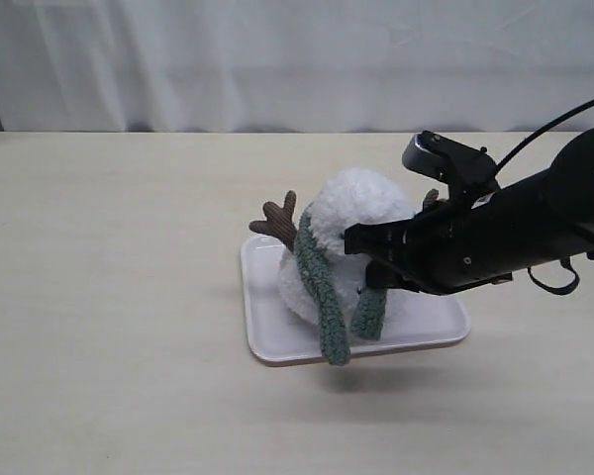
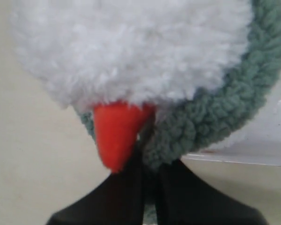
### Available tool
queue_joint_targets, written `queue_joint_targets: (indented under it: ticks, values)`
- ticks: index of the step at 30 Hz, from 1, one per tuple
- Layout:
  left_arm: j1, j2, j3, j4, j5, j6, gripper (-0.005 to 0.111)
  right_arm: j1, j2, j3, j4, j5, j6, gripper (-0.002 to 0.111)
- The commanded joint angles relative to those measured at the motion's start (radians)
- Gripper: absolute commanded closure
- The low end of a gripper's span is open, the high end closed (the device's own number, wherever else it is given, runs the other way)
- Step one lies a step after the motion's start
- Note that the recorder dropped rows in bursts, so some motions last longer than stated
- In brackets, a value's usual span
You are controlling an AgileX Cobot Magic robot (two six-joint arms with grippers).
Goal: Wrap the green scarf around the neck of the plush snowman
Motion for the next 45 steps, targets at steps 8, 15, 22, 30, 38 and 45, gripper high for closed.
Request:
queue_joint_targets:
  ticks: [8,15,22,30,38,45]
  values:
    - [0.005,-0.003,0.004,-0.007,-0.014,0.001,0.107,0.0,0.079,0.002,0.121,-0.036,-0.077,0.092]
    - [0.005,-0.003,0.004,-0.007,-0.014,0.001,0.107,0.0,0.11,0.002,0.122,-0.034,-0.098,0.057]
    - [0.005,-0.003,0.004,-0.007,-0.014,0.001,0.107,0.0,0.057,0.002,0.278,0.087,-0.376,0.055]
    - [0.005,-0.003,0.004,-0.007,-0.014,0.001,0.107,0.0,0.116,0.021,0.331,0.127,-0.415,0.032]
    - [0.005,-0.003,0.004,-0.007,-0.014,0.001,0.107,0.0,0.184,0.021,0.466,0.124,-0.562,0.032]
    - [0.005,-0.003,0.004,-0.007,-0.014,0.001,0.107,0.0,0.205,0.021,0.495,0.117,-0.63,0.033]
